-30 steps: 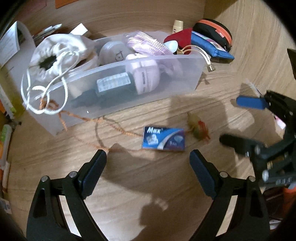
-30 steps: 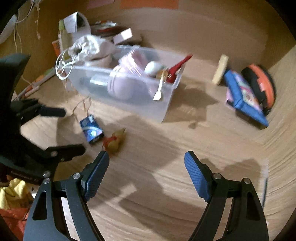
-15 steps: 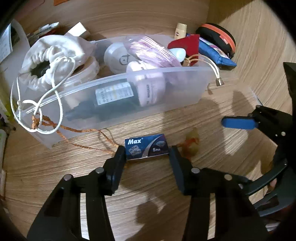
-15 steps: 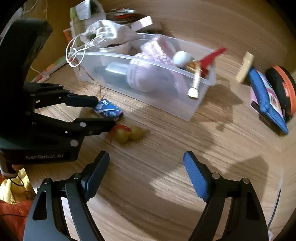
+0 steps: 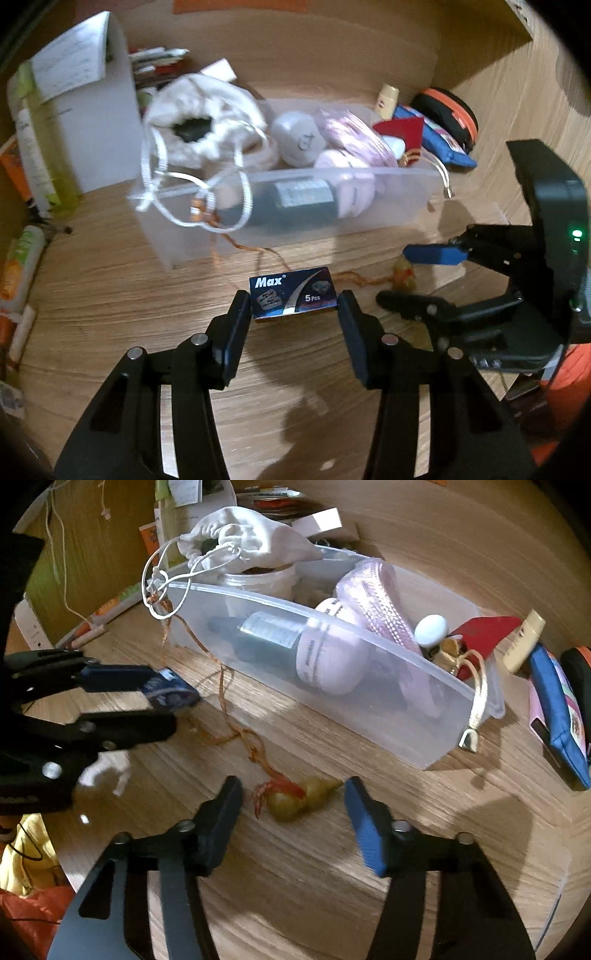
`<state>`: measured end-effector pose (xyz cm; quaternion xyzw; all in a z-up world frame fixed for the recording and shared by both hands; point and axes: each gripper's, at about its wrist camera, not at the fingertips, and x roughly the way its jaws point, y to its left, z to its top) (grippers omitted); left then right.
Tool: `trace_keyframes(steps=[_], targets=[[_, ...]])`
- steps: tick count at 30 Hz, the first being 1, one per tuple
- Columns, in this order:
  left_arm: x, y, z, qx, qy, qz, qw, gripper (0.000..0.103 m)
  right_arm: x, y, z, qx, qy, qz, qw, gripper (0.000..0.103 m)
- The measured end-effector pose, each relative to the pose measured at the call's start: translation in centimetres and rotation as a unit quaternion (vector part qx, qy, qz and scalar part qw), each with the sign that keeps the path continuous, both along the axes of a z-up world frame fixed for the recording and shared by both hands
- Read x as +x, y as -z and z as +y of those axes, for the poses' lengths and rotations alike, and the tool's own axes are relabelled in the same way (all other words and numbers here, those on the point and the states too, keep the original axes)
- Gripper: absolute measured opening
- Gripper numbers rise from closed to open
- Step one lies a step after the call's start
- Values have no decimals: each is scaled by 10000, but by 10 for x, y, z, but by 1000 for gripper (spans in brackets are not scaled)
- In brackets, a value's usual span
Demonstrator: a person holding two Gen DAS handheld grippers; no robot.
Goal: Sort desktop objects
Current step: 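Grasp the blue Max box with the left gripper while the right grasps the gourd toy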
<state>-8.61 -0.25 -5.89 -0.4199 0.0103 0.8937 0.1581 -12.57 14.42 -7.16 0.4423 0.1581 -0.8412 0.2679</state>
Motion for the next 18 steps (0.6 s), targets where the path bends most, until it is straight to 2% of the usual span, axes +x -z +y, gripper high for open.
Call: trace_keyframes(steps=[2, 9, 18], targets=[[1, -5, -5, 28, -70, 87, 9999, 48, -3, 0, 0, -36, 45, -6, 10000, 35], [1, -20, -16, 246, -156, 312, 9991, 48, 4, -6, 5, -169, 138, 80, 9997, 35], [-4, -44, -13, 487, -66, 657, 9966, 48, 17, -43, 10, -253, 181, 615, 9976, 35]])
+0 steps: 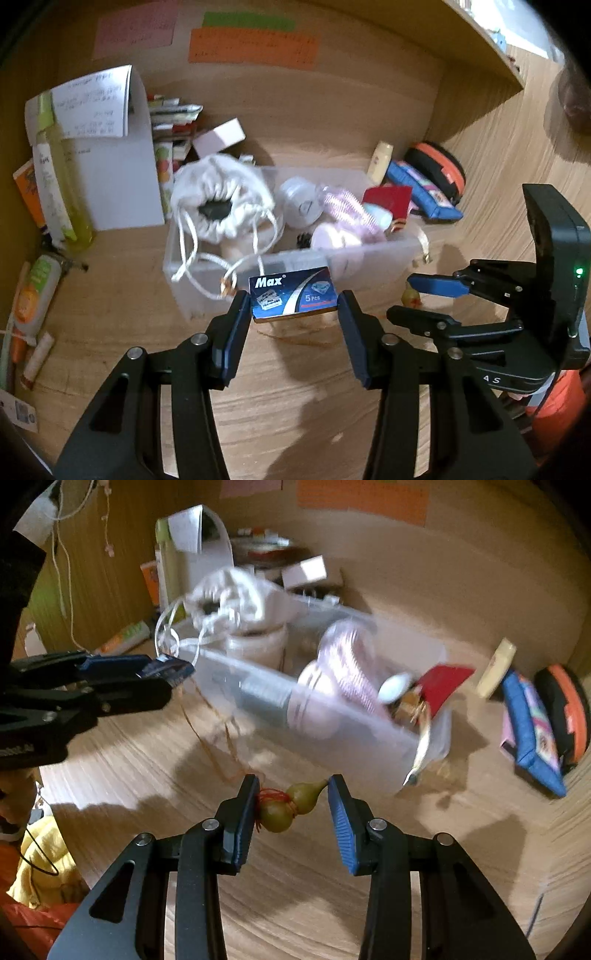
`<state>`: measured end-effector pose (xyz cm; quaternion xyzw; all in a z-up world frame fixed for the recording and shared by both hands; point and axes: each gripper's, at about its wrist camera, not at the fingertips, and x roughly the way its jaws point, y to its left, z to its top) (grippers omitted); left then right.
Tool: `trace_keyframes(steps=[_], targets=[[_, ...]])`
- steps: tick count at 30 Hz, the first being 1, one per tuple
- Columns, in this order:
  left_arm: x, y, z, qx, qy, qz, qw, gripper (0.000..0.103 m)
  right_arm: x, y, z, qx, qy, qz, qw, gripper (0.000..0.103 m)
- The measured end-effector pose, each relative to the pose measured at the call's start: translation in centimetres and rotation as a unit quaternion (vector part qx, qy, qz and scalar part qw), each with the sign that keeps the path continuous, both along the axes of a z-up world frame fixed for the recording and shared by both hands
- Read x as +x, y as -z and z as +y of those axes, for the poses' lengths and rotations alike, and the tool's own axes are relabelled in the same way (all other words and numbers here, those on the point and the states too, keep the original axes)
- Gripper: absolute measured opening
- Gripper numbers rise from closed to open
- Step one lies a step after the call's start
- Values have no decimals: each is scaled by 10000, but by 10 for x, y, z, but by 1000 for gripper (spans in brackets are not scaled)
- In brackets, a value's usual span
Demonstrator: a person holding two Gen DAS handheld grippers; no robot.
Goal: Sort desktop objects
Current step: 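Grasp the blue Max box with the left gripper while the right grasps the gourd toy, then carry the Max box and gourd toy over the clear box with both grippers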
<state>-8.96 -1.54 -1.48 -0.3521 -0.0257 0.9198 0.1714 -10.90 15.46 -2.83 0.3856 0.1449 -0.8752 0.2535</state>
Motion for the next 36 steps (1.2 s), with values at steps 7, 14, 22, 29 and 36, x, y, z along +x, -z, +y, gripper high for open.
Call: trace_keyframes(steps=[7, 14, 22, 29, 36], targets=[[-11, -13, 9, 114, 92, 158, 9998, 48, -10, -29, 4, -64, 115, 436, 9990, 35], [-31, -16, 18, 108, 134, 180, 9997, 48, -30, -47, 10, -137, 303, 681, 9971, 35], [-61, 1, 32, -142, 46, -3, 9999, 48, -60, -31, 16, -110, 457, 486, 9977, 35], [-70, 12, 39, -308, 117, -78, 9994, 48, -72, -16, 17, -74, 438, 332, 9985, 35], [-73, 13, 43, -355, 140, -122, 9992, 50, -76, -13, 16, -39, 437, 361, 9984, 35]])
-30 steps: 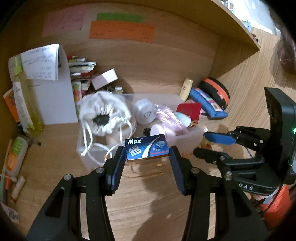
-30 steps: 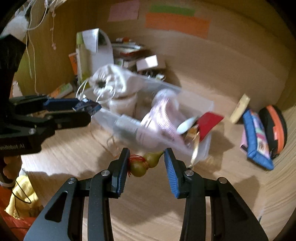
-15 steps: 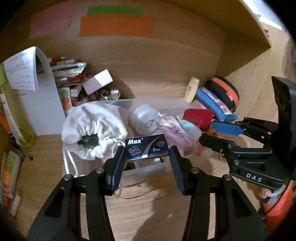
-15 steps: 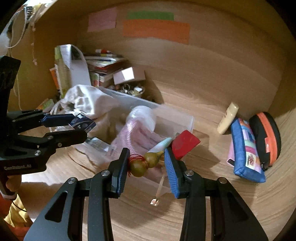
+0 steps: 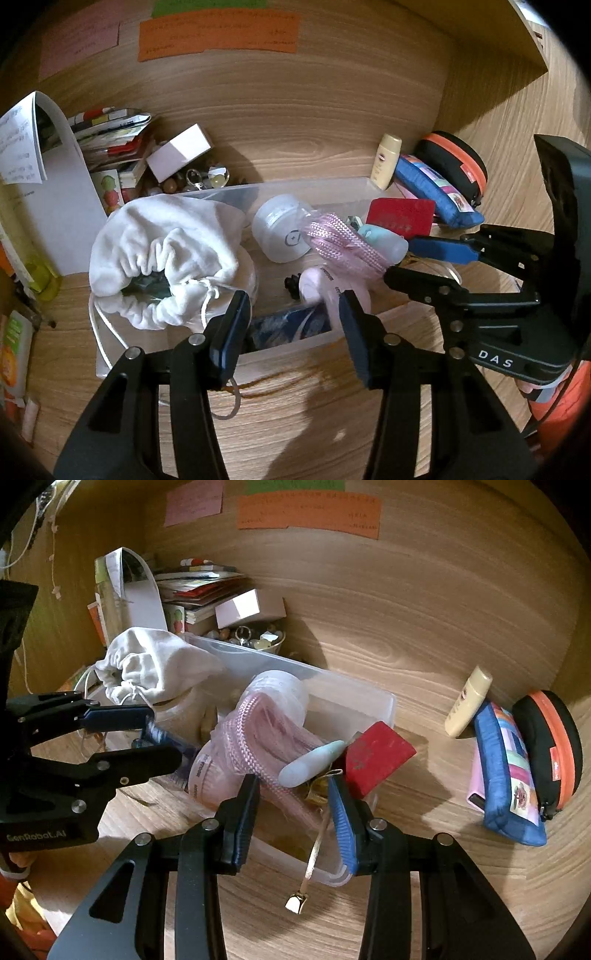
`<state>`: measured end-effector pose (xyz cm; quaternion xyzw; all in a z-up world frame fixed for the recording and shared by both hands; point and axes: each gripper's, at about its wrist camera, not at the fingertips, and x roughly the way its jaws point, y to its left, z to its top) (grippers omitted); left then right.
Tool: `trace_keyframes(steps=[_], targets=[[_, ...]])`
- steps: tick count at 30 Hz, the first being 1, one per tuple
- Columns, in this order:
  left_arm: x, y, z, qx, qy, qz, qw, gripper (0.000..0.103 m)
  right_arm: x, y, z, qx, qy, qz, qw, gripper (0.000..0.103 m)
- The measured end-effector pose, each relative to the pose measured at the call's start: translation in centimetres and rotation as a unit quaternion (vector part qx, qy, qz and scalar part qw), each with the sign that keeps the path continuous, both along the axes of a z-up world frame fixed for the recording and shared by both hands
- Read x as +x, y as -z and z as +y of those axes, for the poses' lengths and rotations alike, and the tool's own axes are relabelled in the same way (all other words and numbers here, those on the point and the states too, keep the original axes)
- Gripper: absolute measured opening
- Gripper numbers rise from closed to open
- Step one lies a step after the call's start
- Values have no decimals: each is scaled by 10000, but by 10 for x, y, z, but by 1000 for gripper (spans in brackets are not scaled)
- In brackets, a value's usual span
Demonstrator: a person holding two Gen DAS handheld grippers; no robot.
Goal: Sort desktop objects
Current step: 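Carry the Max box and gourd toy over the clear box with both grippers, then open both grippers to drop the Max box and gourd toy into the box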
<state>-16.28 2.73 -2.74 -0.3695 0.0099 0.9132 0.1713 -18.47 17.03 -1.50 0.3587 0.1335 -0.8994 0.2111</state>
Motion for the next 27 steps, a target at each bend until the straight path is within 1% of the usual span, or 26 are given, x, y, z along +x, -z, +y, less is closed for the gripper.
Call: trace_keyframes(steps=[7, 13, 15, 16, 18, 19, 21, 22, 23, 24, 27], targets=[[4, -4, -2, 51, 4, -5, 10000, 50, 6, -5, 1, -22, -12, 42, 10000, 35], [18, -16, -7, 94, -21, 138, 9999, 50, 15, -14, 4, -81, 61, 85, 9999, 36], [22, -20, -9, 102, -45, 178, 9998, 52, 20, -19, 6, -83, 104, 138, 9998, 37], [24, -22, -11, 110, -67, 210, 9997, 53, 24, -21, 6, -98, 118, 161, 9998, 38], [30, -26, -13, 109, -120, 284, 9995, 55, 28, -25, 7, -115, 164, 206, 9996, 47], [33, -28, -14, 112, -145, 318, 9993, 55, 32, -28, 8, -122, 192, 247, 9994, 49], [40, -31, -17, 148, -201, 365, 9990, 58, 39, -33, 8, -135, 213, 333, 9991, 57], [42, -32, -18, 172, -217, 372, 9989, 62, 43, -35, 8, -134, 214, 367, 9990, 60], [45, -33, -20, 207, -242, 383, 9988, 67, 47, -37, 7, -131, 217, 414, 9988, 66], [48, -34, -21, 220, -270, 404, 9986, 68, 52, -40, 7, -130, 229, 485, 9985, 71], [57, -37, -22, 212, -326, 466, 9982, 68, 67, -47, 4, -90, 215, 683, 9974, 73]])
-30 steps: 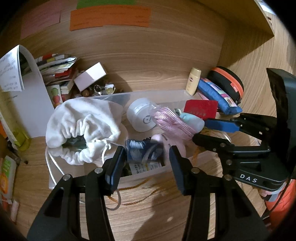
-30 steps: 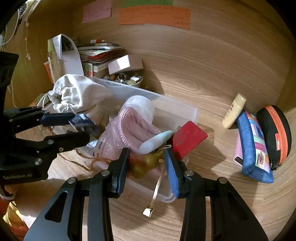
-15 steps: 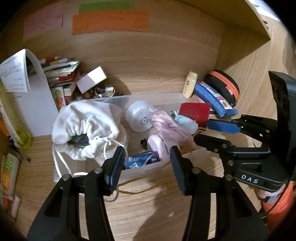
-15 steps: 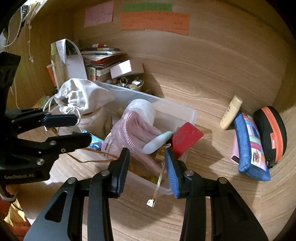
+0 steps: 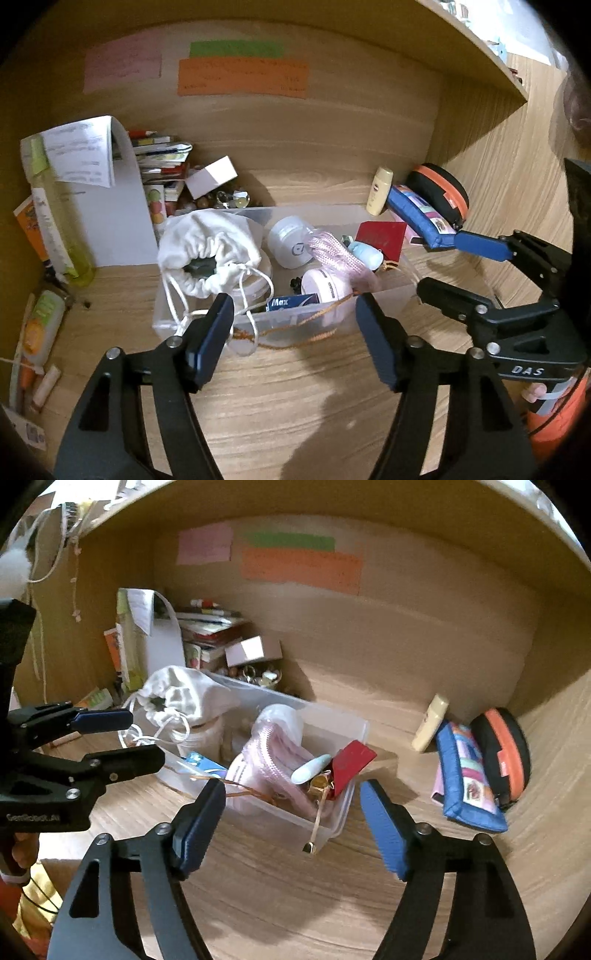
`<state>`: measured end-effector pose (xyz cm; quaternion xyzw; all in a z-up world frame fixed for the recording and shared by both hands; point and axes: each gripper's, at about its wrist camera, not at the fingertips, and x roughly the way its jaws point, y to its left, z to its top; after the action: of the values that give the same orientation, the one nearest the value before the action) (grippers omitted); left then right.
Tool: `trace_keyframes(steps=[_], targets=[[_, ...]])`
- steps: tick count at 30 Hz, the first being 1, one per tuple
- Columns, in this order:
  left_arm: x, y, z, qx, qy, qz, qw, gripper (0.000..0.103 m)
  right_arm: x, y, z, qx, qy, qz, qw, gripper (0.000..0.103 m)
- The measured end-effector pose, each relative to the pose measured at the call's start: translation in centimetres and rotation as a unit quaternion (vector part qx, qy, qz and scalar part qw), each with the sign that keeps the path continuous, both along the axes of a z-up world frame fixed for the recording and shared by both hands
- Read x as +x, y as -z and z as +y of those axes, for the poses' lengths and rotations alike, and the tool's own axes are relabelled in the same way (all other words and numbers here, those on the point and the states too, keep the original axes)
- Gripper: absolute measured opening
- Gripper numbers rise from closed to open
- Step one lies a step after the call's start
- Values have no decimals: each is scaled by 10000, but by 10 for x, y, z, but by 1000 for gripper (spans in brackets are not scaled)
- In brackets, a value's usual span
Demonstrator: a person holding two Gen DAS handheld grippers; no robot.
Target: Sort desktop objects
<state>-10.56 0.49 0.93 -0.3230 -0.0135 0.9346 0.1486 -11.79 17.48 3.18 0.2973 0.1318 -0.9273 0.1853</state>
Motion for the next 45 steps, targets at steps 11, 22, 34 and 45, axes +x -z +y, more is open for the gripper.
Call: trace_keyframes(steps=[11, 22, 34, 45], targets=[[33, -5, -13, -39, -401, 226, 9989, 83, 44, -12, -1, -29, -14, 304, 9995, 82], [51, -4, -15, -206, -825, 477, 9952, 95, 65, -14, 2, -290, 140, 471, 9984, 84], [50, 2, -10, -243, -756, 447, 9958, 95, 61, -12, 3, -338, 151, 376, 9986, 84], [47, 5, -9, -213, -739, 385, 9963, 95, 57, -9, 2, -299, 108, 298, 9990, 85]])
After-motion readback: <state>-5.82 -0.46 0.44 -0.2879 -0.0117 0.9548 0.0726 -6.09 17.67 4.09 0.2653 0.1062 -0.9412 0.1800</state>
